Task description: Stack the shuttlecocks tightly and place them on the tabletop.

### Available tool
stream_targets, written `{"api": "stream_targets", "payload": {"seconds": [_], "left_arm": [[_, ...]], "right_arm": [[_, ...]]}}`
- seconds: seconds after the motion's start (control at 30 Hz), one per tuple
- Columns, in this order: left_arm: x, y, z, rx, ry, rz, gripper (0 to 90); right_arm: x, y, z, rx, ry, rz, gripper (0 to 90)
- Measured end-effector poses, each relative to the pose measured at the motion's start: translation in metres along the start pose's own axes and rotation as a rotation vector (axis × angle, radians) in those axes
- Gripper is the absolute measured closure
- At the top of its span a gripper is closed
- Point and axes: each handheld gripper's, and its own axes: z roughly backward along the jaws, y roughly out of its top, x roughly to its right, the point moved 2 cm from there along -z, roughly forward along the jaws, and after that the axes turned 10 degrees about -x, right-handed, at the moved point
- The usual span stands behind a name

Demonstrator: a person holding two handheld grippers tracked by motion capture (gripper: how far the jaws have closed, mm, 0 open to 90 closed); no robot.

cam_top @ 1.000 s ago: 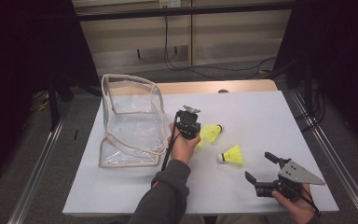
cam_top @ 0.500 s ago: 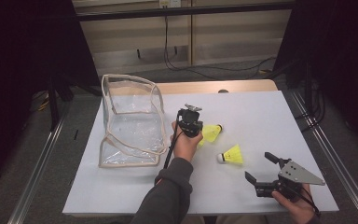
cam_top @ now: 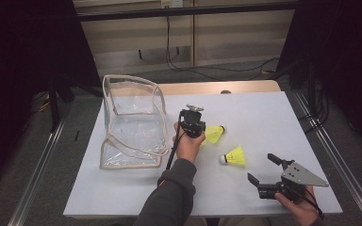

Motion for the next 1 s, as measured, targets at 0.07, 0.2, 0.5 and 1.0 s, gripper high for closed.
{"api": "stream_targets", "payload": {"seconds": [0.07,0.2,0.5,1.0], "left_arm": [[0.0001,-0.0002,0.0000,-0.002,-0.002,-0.002,83.3],[0.0008,-0.0003,0.0004,-0.002,-0.003,-0.002,80.8],[0.0022,-0.0010,0.0015,-0.003,0.000,-0.011,74.6],[0.0012,-0.0029,0.0097,0.020,0.006,-0.020,65.1]], "right_arm": [[0.0000,0.0001,0.0000,0.000,0.000,0.001,2.8],[0.0000,0.0001,0.0000,0.000,0.000,0.001,2.8],[-0.0001,0.0001,0.0001,0.000,0.000,0.000,2.8],[-0.0004,0.0003,0.0001,0.001,-0.001,0.003,2.8]]}}
